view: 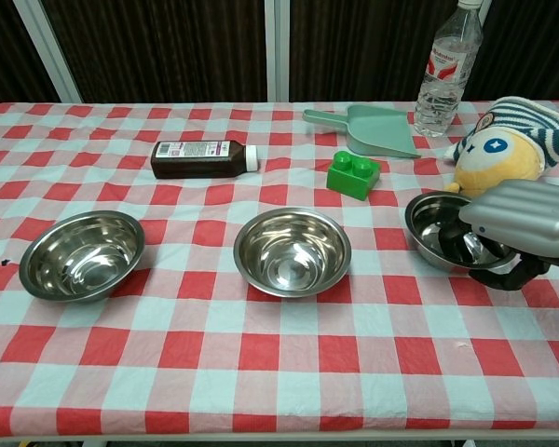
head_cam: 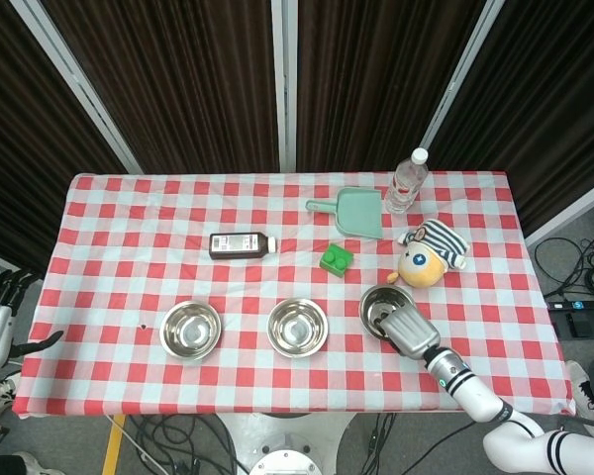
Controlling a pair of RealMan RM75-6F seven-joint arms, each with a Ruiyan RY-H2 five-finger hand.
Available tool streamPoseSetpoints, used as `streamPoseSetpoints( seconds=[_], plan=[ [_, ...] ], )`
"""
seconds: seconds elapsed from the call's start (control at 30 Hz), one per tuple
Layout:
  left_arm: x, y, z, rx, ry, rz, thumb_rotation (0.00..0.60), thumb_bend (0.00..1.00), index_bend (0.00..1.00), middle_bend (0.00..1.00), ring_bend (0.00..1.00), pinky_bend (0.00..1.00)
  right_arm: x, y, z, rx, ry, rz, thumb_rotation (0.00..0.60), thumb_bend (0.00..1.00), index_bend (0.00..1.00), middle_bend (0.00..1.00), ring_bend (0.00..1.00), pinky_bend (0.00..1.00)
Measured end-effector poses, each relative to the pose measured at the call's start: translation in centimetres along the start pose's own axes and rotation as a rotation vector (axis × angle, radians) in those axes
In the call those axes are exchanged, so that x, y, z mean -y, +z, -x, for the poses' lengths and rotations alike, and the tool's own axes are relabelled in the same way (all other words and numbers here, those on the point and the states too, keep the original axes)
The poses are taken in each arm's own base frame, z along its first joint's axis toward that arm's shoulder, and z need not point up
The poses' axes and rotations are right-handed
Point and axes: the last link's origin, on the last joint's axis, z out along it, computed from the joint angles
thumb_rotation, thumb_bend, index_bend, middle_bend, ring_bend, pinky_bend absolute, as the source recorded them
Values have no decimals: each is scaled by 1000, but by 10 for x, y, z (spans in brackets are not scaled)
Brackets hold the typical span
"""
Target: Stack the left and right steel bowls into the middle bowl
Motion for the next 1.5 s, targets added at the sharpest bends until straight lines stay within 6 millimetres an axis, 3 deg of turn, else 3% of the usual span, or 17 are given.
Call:
streamPoseSetpoints(
  seconds=[0.67,0.93,1.2,1.5],
  plan=[
    [3,-2,0,0,-9,-11,483,28,208,200,94,108,-7,-7,-19,-75,-12,24,600,452,597,543,629,594],
    [6,-2,0,1,-10,-19,476,28,208,200,94,108,-4,-7,-47,-161,-29,11,600,456,604,551,629,594],
    [9,-3,4,10,-11,-32,477,28,208,201,94,108,17,5,-88,-254,-84,-58,600,456,614,556,629,594],
    [17,-4,6,18,5,-54,471,27,208,200,94,108,56,22,-106,-291,-121,-163,600,457,617,557,629,594]
  ],
)
